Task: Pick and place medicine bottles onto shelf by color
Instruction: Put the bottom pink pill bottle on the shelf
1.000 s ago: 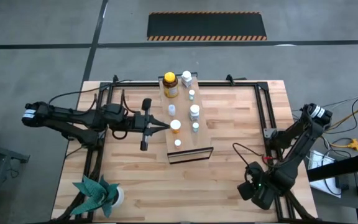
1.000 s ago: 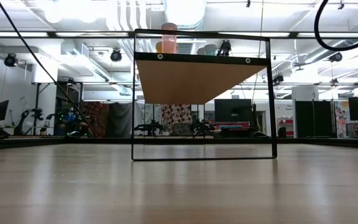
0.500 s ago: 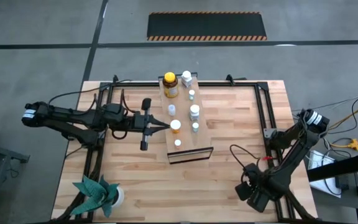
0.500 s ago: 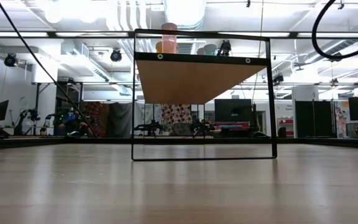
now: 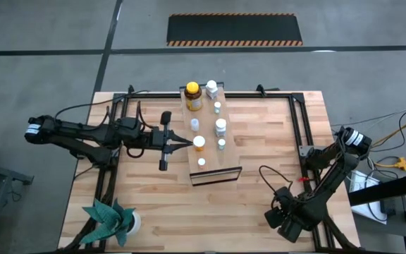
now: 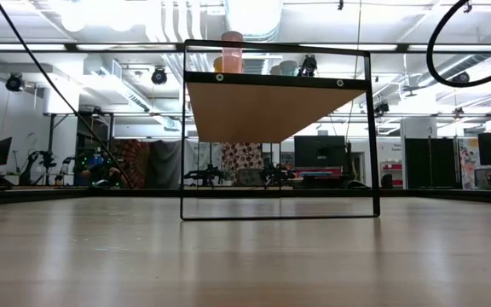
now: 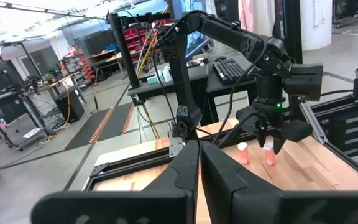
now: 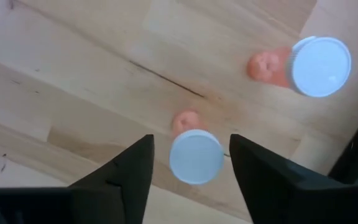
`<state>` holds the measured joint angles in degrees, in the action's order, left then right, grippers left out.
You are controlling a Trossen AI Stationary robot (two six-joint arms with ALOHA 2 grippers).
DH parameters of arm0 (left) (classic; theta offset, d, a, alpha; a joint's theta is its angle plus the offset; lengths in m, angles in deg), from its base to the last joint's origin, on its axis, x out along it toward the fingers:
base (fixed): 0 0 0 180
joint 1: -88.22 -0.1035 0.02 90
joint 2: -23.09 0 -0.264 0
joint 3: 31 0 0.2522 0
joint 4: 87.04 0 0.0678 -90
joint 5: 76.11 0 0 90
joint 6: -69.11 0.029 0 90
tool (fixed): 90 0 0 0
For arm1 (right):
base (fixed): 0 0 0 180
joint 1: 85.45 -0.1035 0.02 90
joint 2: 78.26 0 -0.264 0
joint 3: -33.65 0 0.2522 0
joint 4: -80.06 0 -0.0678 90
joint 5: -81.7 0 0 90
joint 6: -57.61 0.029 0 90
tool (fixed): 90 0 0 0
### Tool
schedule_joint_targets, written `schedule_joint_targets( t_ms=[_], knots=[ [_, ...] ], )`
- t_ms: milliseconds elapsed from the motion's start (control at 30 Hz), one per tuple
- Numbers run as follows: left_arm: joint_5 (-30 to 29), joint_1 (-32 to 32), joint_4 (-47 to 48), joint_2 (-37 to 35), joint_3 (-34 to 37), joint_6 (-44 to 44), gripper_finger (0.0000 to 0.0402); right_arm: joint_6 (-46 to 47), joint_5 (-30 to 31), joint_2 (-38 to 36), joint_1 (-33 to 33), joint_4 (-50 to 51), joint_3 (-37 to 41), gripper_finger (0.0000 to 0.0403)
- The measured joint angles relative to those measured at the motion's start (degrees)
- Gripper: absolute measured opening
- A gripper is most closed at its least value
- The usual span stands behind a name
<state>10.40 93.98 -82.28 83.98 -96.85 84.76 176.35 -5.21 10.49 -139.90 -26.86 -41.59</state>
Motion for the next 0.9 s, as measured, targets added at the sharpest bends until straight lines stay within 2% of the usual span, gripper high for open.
schedule_joint_targets(
  t_ms=[300,400,700,900],
  knots=[
    [0.00,0.00,0.01,0.00,0.00,0.03,0.0000,0.69,0.02,0.13,0.00,0.07,0.00,0.0118],
    [0.00,0.00,0.02,0.00,0.00,0.09,0.0000,0.83,0.07,0.20,0.00,-0.06,0.00,0.0101],
    [0.00,-0.01,0.03,0.00,0.00,0.12,0.0000,0.02,-0.03,-1.04,0.00,0.25,-0.28,0.0130],
    [0.00,0.00,0.06,0.00,0.00,0.10,0.0000,-8.18,0.42,-4.21,2.11,1.22,-4.09,0.0114]
  ],
)
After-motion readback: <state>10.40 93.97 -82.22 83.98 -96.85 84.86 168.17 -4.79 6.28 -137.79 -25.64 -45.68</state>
